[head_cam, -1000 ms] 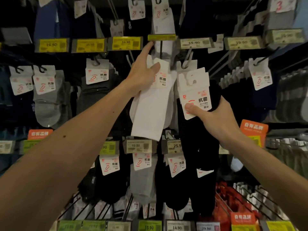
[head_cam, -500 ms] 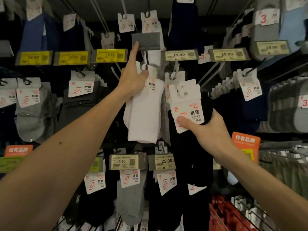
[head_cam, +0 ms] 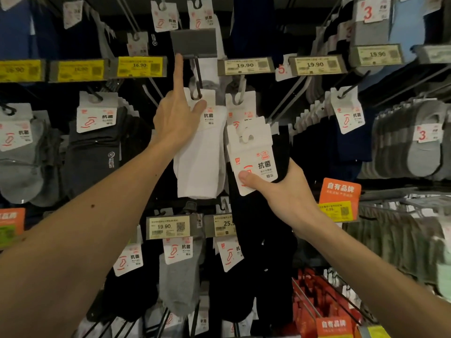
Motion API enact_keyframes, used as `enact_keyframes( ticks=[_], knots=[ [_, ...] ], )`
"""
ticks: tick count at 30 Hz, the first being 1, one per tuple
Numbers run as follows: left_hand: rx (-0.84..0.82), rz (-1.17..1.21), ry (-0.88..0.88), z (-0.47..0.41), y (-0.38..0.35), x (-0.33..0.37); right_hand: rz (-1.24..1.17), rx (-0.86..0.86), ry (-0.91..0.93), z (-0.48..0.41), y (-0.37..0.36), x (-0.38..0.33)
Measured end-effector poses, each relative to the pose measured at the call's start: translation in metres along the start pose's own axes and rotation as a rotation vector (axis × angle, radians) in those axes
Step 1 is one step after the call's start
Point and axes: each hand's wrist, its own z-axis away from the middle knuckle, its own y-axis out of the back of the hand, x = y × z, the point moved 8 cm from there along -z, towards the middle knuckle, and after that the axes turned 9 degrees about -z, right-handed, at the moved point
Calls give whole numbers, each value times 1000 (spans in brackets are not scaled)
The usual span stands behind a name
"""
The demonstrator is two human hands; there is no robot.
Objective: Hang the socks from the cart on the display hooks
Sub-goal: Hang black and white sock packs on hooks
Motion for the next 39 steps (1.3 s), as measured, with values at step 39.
enact_keyframes(
  ticks=[39],
  knots=[
    [-891,794,555,318,94,-65,-384,-115,-520,199,-89,53]
  ],
)
